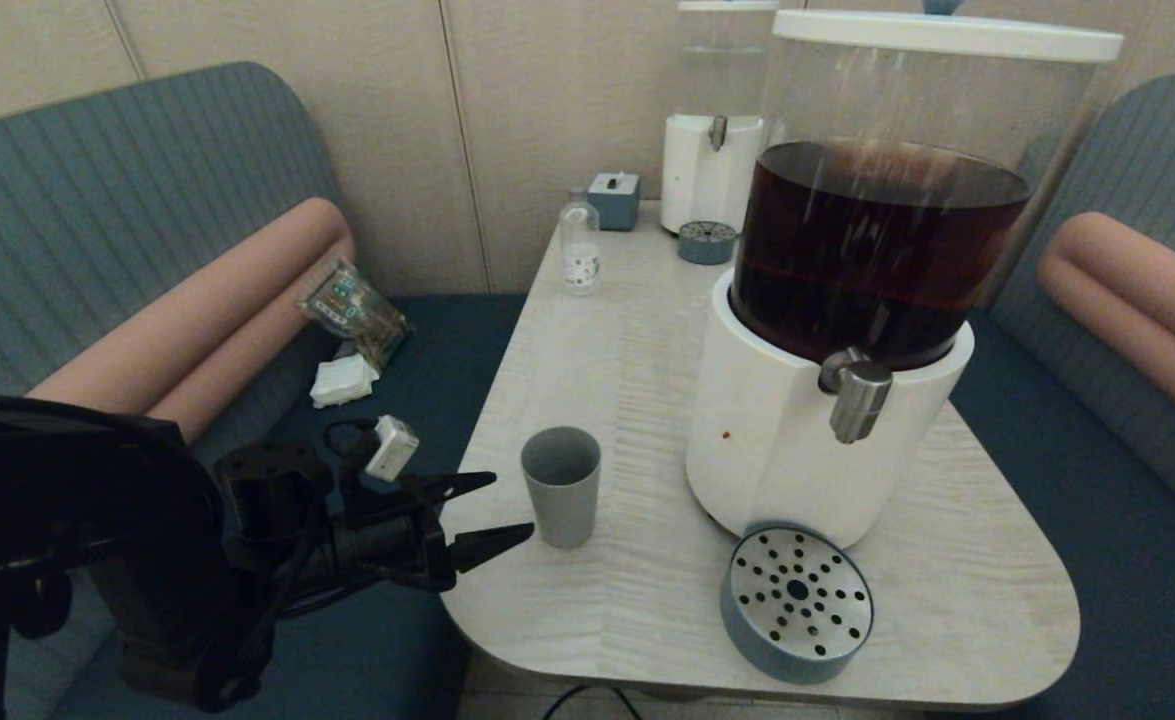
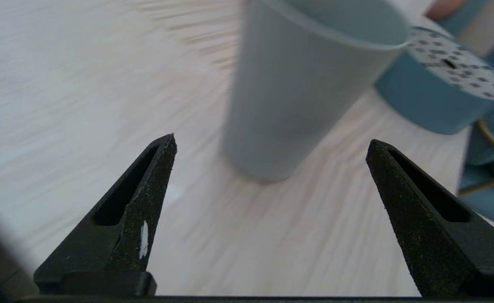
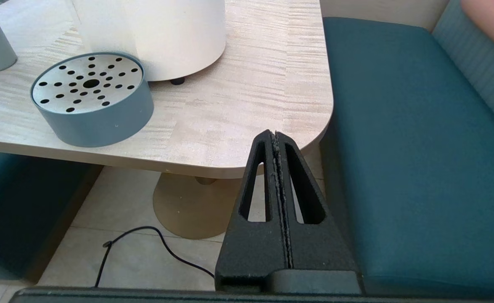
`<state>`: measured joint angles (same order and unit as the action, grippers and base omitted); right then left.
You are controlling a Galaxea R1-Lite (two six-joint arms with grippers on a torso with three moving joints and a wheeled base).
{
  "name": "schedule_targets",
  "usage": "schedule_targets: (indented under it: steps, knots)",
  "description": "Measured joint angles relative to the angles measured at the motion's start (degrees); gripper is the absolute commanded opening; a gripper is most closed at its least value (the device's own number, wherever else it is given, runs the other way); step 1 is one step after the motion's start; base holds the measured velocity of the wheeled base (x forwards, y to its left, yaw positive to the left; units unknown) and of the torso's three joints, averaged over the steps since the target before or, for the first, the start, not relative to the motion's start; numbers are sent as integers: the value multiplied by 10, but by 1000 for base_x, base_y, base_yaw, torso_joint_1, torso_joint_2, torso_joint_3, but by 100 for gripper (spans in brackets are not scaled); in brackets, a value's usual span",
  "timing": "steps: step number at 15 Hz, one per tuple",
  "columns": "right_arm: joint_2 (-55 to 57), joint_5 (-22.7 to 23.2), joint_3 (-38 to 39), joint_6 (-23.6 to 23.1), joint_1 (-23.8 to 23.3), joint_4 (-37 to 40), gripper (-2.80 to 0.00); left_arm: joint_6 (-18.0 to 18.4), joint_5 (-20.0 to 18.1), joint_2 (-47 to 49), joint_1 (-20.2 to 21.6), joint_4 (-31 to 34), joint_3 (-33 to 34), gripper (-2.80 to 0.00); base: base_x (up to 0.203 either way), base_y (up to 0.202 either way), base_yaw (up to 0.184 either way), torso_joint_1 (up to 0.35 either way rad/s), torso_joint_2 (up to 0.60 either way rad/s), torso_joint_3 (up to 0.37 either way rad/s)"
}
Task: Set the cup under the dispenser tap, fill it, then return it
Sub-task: Pick up the cup
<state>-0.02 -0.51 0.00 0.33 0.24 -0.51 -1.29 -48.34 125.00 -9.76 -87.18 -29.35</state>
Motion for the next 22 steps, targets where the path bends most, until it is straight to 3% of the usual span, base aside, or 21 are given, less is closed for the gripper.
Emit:
schedule_targets:
  steps: [7, 11, 16, 17, 22]
  knots:
    - [0, 0, 0, 0, 0, 0, -280, -15, 13, 15, -51, 0, -71, 0, 0, 0, 0, 0, 0, 0]
    - [0, 0, 0, 0, 0, 0, -280, -22, 43, 51, -64, 0, -127, 0, 0, 0, 0, 0, 0, 0]
    - [0, 0, 0, 0, 0, 0, -280, -24, 59, 72, -72, 0, -142, 0, 0, 0, 0, 0, 0, 0]
    - [0, 0, 0, 0, 0, 0, -280, -24, 61, 73, -73, 0, -142, -280, 0, 0, 0, 0, 0, 0]
    - [0, 0, 0, 0, 0, 0, -280, -29, 80, 56, -89, 0, -126, -280, 0, 0, 0, 0, 0, 0]
